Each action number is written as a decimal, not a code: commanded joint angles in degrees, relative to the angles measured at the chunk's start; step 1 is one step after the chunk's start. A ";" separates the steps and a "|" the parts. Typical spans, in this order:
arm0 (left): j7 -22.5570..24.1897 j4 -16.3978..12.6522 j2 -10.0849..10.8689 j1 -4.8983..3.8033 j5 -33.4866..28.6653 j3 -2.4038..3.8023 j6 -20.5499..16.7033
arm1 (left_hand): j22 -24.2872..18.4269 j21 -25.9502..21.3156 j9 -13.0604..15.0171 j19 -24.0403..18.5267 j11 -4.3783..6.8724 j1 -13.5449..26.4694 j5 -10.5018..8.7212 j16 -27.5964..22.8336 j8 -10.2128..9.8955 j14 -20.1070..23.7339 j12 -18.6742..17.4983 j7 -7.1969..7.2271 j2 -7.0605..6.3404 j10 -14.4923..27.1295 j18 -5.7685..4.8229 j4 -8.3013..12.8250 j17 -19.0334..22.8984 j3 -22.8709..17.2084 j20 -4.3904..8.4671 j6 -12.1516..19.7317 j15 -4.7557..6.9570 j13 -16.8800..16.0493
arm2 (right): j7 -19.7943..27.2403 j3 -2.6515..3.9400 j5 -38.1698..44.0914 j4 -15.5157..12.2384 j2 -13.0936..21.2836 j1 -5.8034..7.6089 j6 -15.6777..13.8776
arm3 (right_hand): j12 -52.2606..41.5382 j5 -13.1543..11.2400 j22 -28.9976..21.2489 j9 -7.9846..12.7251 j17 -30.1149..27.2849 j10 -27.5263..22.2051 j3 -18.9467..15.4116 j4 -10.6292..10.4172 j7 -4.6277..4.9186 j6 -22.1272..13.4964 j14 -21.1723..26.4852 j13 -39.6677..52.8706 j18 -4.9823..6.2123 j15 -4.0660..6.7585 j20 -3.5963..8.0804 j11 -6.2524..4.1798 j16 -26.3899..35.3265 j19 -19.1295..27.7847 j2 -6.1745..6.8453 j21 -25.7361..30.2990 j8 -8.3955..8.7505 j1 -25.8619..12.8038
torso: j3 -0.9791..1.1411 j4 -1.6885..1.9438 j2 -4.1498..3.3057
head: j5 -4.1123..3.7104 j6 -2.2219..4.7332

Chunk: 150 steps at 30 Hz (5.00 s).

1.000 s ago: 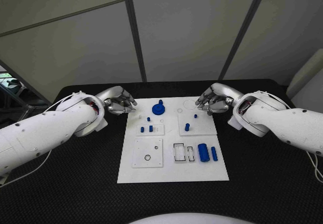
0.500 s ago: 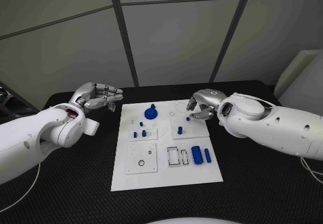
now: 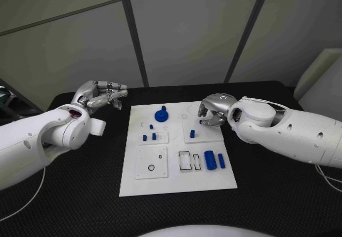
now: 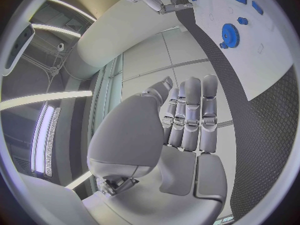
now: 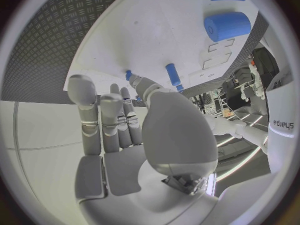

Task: Assemble the parts on the task board

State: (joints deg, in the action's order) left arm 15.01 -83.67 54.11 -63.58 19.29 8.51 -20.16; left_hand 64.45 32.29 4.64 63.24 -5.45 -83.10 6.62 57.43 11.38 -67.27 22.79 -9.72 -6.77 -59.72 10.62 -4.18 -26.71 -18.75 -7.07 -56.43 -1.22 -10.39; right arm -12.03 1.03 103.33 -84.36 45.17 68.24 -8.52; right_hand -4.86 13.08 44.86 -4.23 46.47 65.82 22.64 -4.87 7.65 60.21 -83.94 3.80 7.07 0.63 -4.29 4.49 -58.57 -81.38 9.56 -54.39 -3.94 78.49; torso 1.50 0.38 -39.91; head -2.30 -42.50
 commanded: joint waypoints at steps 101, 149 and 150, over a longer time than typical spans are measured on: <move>0.74 0.22 -3.55 0.38 -1.59 0.05 0.46 | -1.00 -1.50 -0.38 0.53 -0.48 0.19 0.85 -1.11 -0.14 -0.04 0.51 -0.59 0.39 0.91 -0.17 0.16 0.48 -1.23 -0.08 0.64 -0.17 -0.20 | 4.55 0.11 -2.34 -10.79 -7.65 -8.78 -6.60 | -0.72 1.00 15.69 -1.35 11.51 6.45 4.54 3.60 0.15 5.05 -1.86 1.74 -1.34 0.73 -0.18 -0.99 -12.20 1.28 -2.79 -15.00 -1.82 3.47 | -0.18 0.12 0.03 | 8.92 -2.78; -0.25 1.31 -3.94 0.37 -1.59 0.06 1.20 | -1.17 -1.75 -0.43 0.54 -0.58 0.44 0.94 -1.26 -0.18 0.10 0.62 -0.68 0.48 1.25 -0.17 0.01 0.54 -1.34 -0.13 0.87 -0.26 -0.24 | 4.67 0.09 -1.10 -8.88 -9.06 -9.81 -3.02 | -0.61 1.35 16.21 -1.45 11.73 6.73 4.55 3.90 0.16 5.28 -1.80 1.93 -1.38 0.69 -0.26 -0.98 -12.52 1.36 -2.89 -15.50 -1.88 3.47 | -0.20 0.22 -0.11 | 9.67 -3.55; -0.25 1.33 -3.95 0.37 -1.59 0.06 1.20 | -1.20 -1.78 -0.44 0.54 -0.60 0.46 0.95 -1.27 -0.19 0.11 0.64 -0.70 0.52 1.31 -0.17 -0.01 0.55 -1.38 -0.14 0.91 -0.27 -0.25 | 4.67 0.09 -1.10 -8.90 -9.06 -9.81 -3.01 | -0.61 1.35 16.22 -1.45 11.73 6.75 4.54 3.91 0.15 5.29 -1.80 1.94 -1.38 0.69 -0.26 -0.99 -12.53 1.37 -2.89 -15.51 -1.88 3.46 | -0.19 0.19 -0.11 | 9.68 -3.53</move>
State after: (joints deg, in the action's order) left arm 14.69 -82.33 50.25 -63.11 17.88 8.52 -19.58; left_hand 63.31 30.84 4.29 63.46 -6.05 -82.87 7.30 56.37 11.37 -67.28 23.10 -10.34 -6.54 -58.70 10.61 -4.18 -26.22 -19.69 -7.29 -55.78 -1.23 -10.55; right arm -7.28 1.25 101.72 -93.26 36.06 58.52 -13.13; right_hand -5.64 14.18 61.03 -5.58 58.16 72.36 27.29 -1.26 7.62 65.25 -83.94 5.64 6.22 1.04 -4.71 3.31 -70.87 -80.17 6.64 -69.61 -5.46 82.04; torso 1.31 0.62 -40.01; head 7.38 -46.05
